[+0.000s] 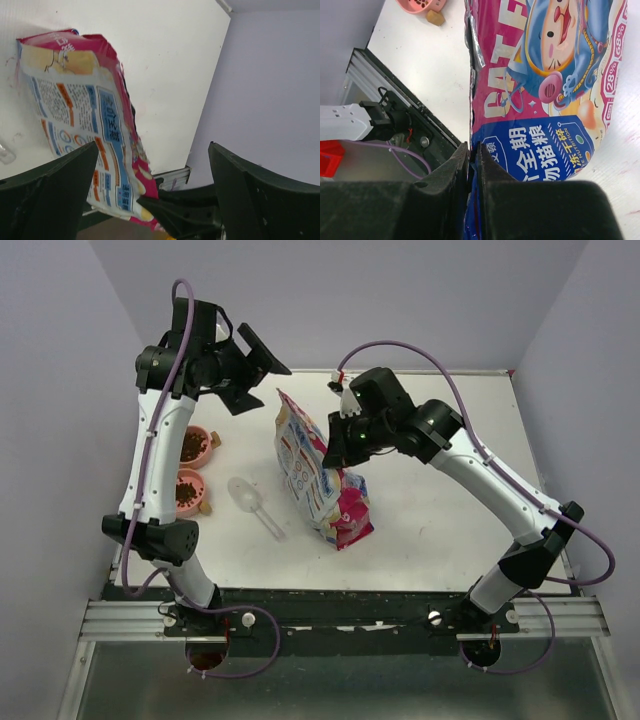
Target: Serve the pet food
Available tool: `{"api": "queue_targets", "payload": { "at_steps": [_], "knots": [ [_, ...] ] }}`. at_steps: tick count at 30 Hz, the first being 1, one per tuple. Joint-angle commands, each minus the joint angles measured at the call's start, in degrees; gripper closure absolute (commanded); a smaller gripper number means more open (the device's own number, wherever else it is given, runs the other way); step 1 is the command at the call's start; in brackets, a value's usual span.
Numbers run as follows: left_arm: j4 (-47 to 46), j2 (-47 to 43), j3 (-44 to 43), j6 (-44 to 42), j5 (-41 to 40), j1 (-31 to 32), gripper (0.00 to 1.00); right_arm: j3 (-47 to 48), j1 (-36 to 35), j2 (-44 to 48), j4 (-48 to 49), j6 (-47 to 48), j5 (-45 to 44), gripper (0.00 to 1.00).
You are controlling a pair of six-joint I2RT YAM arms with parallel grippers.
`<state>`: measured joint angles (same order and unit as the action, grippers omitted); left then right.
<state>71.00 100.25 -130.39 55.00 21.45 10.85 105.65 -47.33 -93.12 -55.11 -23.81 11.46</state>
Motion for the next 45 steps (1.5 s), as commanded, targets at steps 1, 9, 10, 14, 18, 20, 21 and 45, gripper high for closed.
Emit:
{"api": "queue_targets", "payload": {
  "at_steps": [1, 9, 10, 14, 18, 20, 21, 45],
  "knots": [
    [6.42, -4.0, 3.03, -1.48, -4.31, 3.38, 0.01, -0.35, -0.83, 1.1, 4.05, 1.4, 1.29, 0.8],
    [4.76, -3.22, 5.76, 4.58, -6.34, 9.18, 0.02, 0.44, -0.83, 0.66, 4.22, 4.3, 2.33, 0.62],
    [4.59, -3.04, 5.67, 5.11, -6.25, 9.36, 0.02, 0.87, -0.83, 0.75, 4.22, 4.48, 2.6, 0.6],
    [4.58, -2.78, 3.92, 5.64, -6.77, 9.45, 0.01, 2.02, -0.92, 1.19, 4.66, 5.26, 2.86, 0.48],
    [5.38, -1.99, 1.63, 5.73, -6.07, 9.45, 0.01, 5.7, -0.83, 0.93, 2.91, 6.32, -0.12, 0.39],
    [5.46, -1.81, 1.28, 5.99, -5.81, 9.45, 0.01, 7.46, -0.83, 1.01, 2.38, 6.85, -1.53, 0.34],
    [5.46, -1.9, 1.28, 5.99, -5.72, 9.45, 0.01, 8.17, -0.83, 1.1, 2.12, 6.85, -2.23, 0.27],
    [1.95, -4.88, -5.83, 3.89, -15.91, 8.4, 0.13, 9.23, -0.92, 10.76, 4.22, 9.92, -28.39, 0.21]
  ]
}}
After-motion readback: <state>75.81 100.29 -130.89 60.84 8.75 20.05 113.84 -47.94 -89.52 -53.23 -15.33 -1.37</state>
